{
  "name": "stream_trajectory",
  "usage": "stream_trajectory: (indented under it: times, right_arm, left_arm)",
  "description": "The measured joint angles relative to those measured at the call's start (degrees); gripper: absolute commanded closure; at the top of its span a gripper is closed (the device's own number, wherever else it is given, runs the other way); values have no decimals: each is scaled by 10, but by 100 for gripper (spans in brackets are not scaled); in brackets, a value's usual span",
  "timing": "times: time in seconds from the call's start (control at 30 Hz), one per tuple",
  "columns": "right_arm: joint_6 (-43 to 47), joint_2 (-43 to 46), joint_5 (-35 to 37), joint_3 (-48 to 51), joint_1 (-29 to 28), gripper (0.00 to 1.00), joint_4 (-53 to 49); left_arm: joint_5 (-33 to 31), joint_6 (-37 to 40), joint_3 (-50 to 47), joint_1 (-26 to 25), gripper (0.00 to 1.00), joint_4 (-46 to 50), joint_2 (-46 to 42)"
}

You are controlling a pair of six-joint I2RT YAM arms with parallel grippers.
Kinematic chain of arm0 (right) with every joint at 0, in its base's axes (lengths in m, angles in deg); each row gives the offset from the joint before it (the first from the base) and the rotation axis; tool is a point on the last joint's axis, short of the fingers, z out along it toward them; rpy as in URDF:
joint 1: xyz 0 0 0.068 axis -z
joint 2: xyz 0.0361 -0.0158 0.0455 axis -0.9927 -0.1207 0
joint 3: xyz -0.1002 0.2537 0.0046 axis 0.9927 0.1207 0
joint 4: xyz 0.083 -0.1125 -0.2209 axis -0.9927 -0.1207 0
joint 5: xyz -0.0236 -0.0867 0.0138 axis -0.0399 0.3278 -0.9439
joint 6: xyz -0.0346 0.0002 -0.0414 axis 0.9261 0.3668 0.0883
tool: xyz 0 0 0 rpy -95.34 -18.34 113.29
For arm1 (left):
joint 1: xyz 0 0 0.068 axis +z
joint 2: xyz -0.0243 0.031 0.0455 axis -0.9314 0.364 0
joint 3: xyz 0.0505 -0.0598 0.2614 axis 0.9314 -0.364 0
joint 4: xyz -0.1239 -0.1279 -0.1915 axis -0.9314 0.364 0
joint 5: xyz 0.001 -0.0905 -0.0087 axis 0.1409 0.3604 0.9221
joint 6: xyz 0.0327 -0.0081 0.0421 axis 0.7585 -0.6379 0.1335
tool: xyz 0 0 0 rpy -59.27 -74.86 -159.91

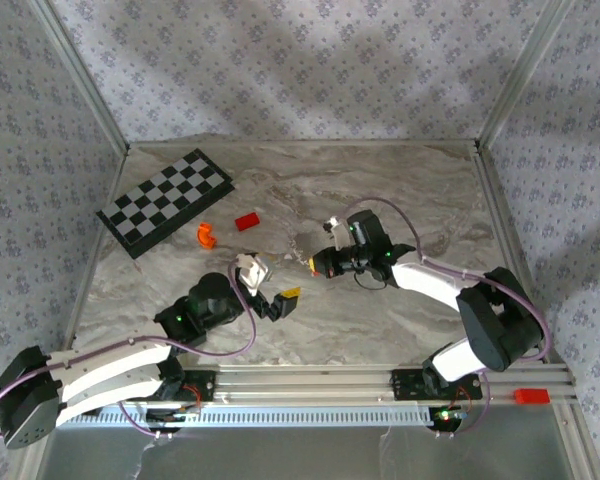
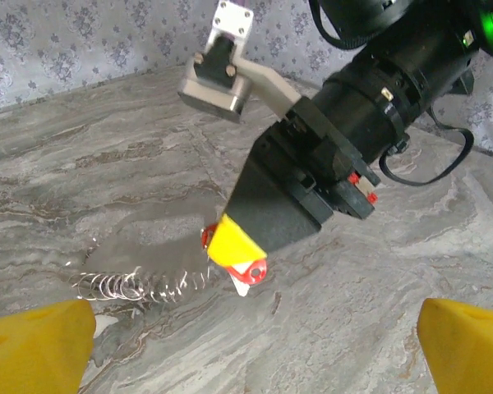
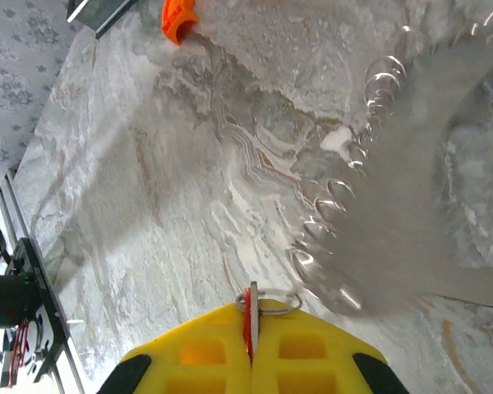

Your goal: Put the keys on the keyring

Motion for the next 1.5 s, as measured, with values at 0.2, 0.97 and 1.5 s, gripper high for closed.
stream_trajectory:
  times: [0.2, 0.97, 1.5]
  right_arm:
    - [0, 1, 0, 19, -6, 100, -6]
    - [0, 42, 8, 54, -29, 80, -162]
    - [3, 166, 78, 77, -31, 58, -215]
  left_arm:
    - [0, 0, 0, 0, 0, 4, 0]
    - [-19, 0, 0, 0, 0, -15, 27]
    - [-20, 0, 18, 0, 0, -6, 40]
